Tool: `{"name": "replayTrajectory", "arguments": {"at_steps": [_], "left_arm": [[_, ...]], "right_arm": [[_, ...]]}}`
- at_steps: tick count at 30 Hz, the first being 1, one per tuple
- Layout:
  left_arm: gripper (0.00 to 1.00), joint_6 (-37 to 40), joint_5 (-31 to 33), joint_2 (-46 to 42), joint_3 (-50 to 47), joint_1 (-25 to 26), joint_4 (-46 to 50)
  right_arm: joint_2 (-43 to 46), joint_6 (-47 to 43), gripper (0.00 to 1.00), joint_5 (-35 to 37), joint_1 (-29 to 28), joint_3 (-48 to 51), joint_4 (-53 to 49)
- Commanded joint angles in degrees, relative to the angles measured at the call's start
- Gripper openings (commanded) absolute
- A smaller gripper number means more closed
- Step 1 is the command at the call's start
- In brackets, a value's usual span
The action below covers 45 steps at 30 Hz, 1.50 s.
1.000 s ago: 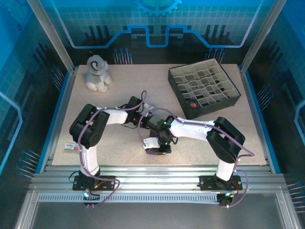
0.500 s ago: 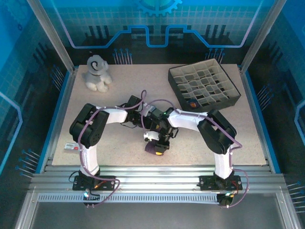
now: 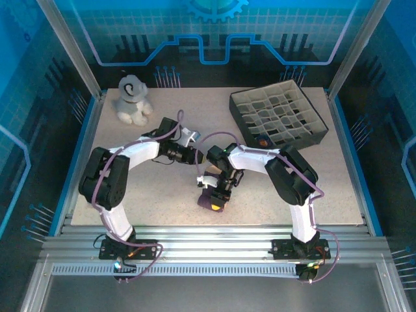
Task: Roll the socks
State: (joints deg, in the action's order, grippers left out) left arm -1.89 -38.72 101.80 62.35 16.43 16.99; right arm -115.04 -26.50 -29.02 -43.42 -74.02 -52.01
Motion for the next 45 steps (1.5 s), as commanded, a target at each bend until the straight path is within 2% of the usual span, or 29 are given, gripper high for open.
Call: {"name": "replayTrajectory", "arguments": {"at_steps": [1,7,13,18,24,28,32,36,45], "left_arm": [[0.35,1.92,1.51,-4.74,-0.18,-2.54,3.04],[0.37,1.98,5.63,-19.05,-8.30,-4.30,-3.01],[0.40,8.33,7.77,-35.66,-19.68,-2.79,-9.43],[0.43,16.82,7.51,-46.60,-28.66,3.79,-13.27],[0.45,26.36,12.71,-54.48,-37.59,15.69,-16.72],[0.48,32.30,22.24,-54.81,-41.59,25.22,-17.63],[0.52,37.83,30.55,-50.42,-42.37,32.70,-18.01],[0.52,40.53,33.01,-43.71,-40.55,34.84,-19.57],[0.53,42.75,37.14,-31.48,-36.85,36.22,-26.99]], "right_arm": [[-4.44,1.80,0.00,9.67,0.58,1.70,-0.50],[-5.30,2.07,0.00,10.75,0.66,0.85,-0.98],[-7.50,1.86,0.00,11.35,0.94,-1.40,-2.70],[-9.51,1.34,0.00,11.61,1.39,-3.81,-4.73],[-10.72,0.60,0.00,11.18,2.27,-5.25,-6.81],[-11.07,0.04,0.00,9.97,3.06,-5.59,-8.04],[-11.64,-0.44,0.00,9.13,3.46,-6.22,-9.22],[-12.64,-0.78,0.00,9.32,3.59,-7.18,-10.45],[-12.92,-0.87,0.00,9.06,3.69,-7.54,-10.87]]}}
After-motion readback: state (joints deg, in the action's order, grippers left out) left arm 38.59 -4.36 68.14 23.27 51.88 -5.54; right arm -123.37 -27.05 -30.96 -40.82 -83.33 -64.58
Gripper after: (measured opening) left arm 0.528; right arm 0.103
